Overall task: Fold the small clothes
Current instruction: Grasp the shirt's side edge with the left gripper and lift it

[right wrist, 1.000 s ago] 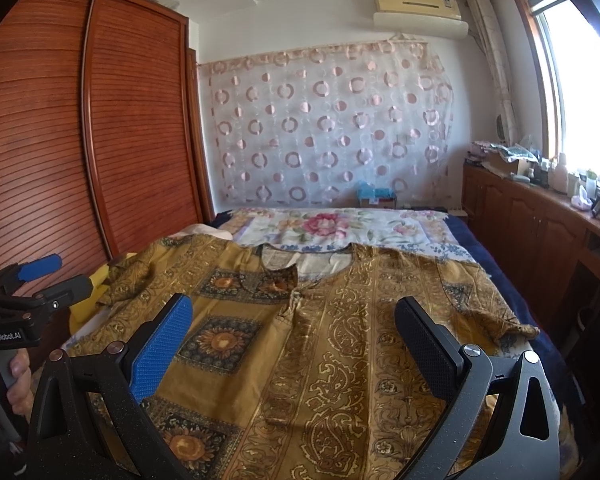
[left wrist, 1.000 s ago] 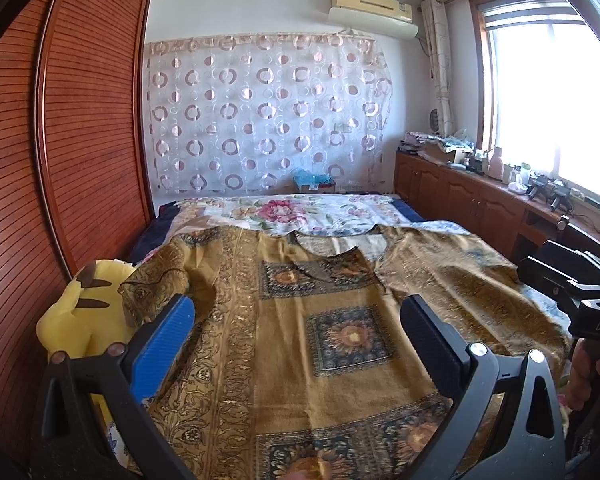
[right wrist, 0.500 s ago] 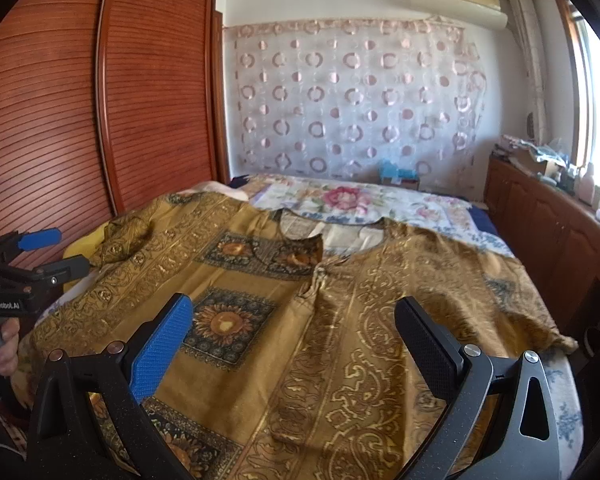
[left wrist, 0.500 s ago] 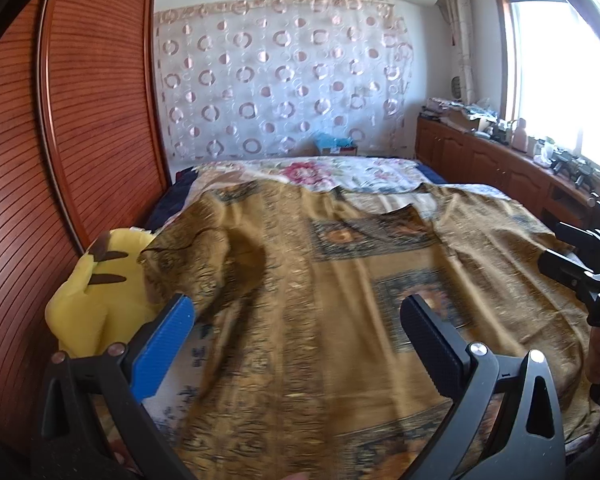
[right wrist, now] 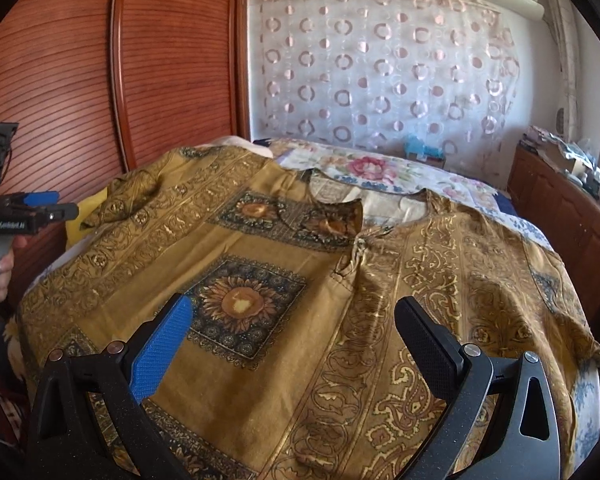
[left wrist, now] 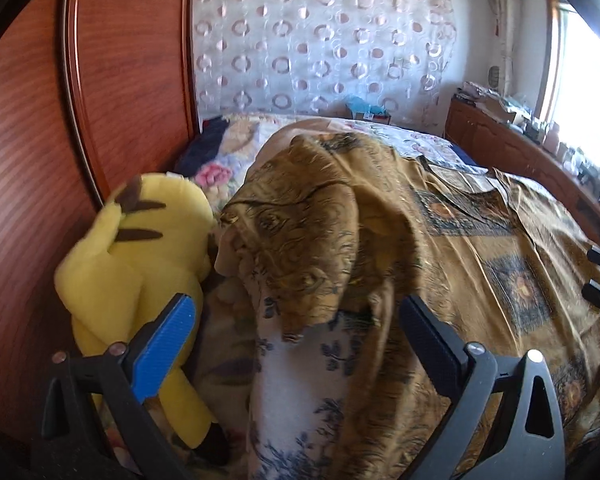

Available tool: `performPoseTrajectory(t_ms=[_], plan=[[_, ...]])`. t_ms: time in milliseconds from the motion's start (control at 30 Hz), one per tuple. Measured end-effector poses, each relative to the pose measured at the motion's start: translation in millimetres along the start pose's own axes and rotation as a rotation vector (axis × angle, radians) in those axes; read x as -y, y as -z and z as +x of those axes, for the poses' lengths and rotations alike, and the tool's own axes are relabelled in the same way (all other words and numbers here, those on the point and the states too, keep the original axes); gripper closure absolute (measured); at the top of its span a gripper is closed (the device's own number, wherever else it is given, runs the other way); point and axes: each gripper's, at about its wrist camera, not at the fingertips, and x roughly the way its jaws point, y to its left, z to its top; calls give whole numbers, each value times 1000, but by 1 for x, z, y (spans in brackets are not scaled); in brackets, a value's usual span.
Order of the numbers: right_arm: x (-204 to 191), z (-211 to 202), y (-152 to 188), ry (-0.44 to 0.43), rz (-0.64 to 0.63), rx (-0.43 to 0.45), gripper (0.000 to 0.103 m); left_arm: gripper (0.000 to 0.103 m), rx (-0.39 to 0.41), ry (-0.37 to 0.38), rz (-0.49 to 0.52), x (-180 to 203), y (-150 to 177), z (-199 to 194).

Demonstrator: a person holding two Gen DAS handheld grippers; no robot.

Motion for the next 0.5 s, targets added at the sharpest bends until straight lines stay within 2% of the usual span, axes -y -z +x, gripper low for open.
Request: performPoseTrajectory(t_ms=[100, 167, 200, 233, 267, 333, 367, 500], plan=[[-1, 7, 0, 1, -15, -13, 0, 12, -38, 41, -34, -13, -3, 17], [-3, 10, 2, 3, -26, -24, 0, 27, -68, 65, -55, -20, -6, 30], [-4, 13, 4, 14, -35, -34, 0, 31, -90, 71, -71, -24, -6, 37], [-5, 16, 6, 34, -42, -50, 0, 40, -109, 70, -87, -27, -6, 42], [-4, 16, 7, 32, -36, -55, 0, 45, -120, 80, -97, -27, -5, 44], [-4, 16, 7, 36, -35, -49, 0, 49, -130, 120, -111, -28, -4, 48], [-4, 17, 7, 39, -36, -50, 0, 56, -133, 127, -109, -26, -3, 49], [-4, 16, 8, 34, -39, -50, 0, 68, -151, 143, -85, -19, -1, 47]])
